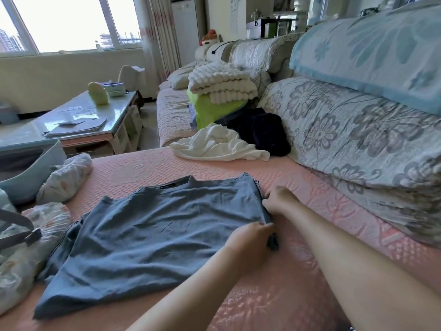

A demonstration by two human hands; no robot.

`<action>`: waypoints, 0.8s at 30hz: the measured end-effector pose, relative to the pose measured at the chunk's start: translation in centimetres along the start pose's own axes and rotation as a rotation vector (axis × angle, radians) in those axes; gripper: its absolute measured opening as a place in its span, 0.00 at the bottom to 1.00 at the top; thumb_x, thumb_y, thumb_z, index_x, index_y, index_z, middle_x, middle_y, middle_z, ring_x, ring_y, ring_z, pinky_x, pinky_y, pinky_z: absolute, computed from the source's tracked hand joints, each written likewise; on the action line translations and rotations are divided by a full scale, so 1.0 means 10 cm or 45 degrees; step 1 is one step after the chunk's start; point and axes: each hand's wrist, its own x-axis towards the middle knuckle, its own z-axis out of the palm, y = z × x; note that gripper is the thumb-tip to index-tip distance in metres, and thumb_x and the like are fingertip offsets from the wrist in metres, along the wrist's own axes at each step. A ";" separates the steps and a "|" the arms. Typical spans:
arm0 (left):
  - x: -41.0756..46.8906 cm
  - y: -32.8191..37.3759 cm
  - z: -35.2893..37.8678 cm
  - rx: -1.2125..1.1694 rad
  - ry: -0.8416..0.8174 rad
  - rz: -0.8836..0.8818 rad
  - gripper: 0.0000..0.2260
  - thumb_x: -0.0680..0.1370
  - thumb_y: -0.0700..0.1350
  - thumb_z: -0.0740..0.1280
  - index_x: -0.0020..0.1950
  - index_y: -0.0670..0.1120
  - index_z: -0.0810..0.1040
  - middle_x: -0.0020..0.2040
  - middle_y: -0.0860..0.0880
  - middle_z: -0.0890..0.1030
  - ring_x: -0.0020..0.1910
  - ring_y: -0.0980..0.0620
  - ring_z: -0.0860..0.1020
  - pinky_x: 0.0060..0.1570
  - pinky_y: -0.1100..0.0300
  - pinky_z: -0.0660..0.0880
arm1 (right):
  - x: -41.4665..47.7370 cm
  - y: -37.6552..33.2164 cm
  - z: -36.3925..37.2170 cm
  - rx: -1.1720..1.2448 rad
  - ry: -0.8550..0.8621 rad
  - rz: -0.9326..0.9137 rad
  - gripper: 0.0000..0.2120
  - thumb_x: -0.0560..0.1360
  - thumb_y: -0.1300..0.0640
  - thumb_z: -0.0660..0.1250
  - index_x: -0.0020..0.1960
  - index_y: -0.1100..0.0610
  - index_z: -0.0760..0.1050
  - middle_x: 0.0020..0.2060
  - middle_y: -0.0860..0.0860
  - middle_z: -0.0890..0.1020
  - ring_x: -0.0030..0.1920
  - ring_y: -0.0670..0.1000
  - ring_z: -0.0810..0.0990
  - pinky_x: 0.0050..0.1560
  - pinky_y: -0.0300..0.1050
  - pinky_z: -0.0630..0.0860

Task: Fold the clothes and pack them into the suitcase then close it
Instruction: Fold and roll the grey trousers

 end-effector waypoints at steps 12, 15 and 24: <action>-0.76 -0.86 -0.63 -1.023 0.292 -0.688 0.03 0.75 0.37 0.62 0.46 0.44 0.73 0.34 0.43 0.78 0.26 0.47 0.78 0.27 0.54 0.78 | -0.25 -1.08 0.01 0.673 0.134 -0.228 0.09 0.82 0.52 0.59 0.56 0.56 0.74 0.53 0.54 0.80 0.53 0.55 0.77 0.49 0.43 0.68; -1.11 -1.13 -0.76 -1.043 0.177 -0.815 0.05 0.76 0.35 0.59 0.48 0.44 0.70 0.33 0.42 0.78 0.25 0.46 0.78 0.26 0.56 0.76 | -0.48 -1.59 0.13 0.739 0.060 -0.423 0.07 0.81 0.49 0.63 0.47 0.52 0.75 0.48 0.52 0.79 0.49 0.52 0.76 0.50 0.43 0.69; -1.68 -1.76 -1.09 -0.108 -0.520 -1.012 0.09 0.74 0.47 0.64 0.40 0.42 0.78 0.34 0.48 0.82 0.32 0.49 0.81 0.34 0.60 0.78 | -0.71 -2.05 0.47 0.484 -0.151 -0.647 0.10 0.78 0.58 0.64 0.57 0.50 0.79 0.55 0.50 0.83 0.46 0.52 0.83 0.40 0.42 0.79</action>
